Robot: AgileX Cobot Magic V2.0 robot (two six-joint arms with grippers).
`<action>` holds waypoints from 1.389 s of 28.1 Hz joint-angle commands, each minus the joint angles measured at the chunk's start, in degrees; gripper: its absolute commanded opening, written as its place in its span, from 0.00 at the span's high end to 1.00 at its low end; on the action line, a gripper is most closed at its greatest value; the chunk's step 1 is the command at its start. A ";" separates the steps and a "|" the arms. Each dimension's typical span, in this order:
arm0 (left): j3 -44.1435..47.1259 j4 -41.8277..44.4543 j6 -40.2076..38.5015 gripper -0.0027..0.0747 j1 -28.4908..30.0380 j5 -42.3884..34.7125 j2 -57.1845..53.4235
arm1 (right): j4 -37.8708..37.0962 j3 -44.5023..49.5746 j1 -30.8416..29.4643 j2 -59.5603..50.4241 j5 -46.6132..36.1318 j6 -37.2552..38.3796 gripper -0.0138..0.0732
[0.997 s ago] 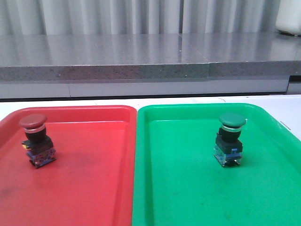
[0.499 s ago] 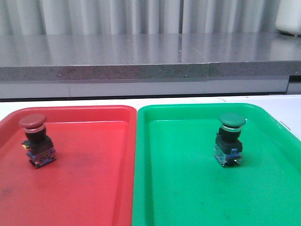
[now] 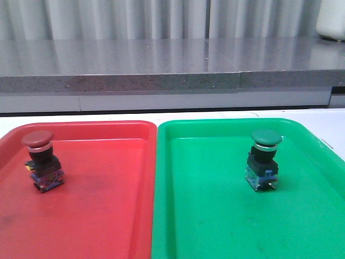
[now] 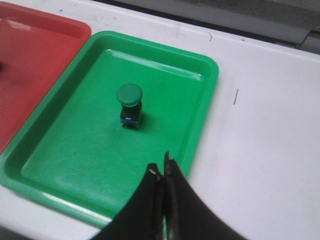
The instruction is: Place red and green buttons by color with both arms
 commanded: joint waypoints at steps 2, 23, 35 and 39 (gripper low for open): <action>1.39 -0.41 -0.35 0.99 0.03 -4.87 -0.91 | -3.08 6.60 -5.27 -6.12 -13.65 -0.41 0.92; 1.39 -0.41 -0.35 0.99 0.03 -4.87 -0.91 | -1.89 41.37 -18.37 -25.47 -49.09 0.01 0.92; 1.39 -0.41 -0.35 0.99 0.03 -4.87 -0.91 | 1.25 41.37 -18.37 -25.47 -52.58 -2.14 0.92; 1.39 -0.41 -0.35 0.99 0.03 -4.87 -0.91 | 4.00 41.37 -18.37 -25.47 -52.95 -5.04 0.92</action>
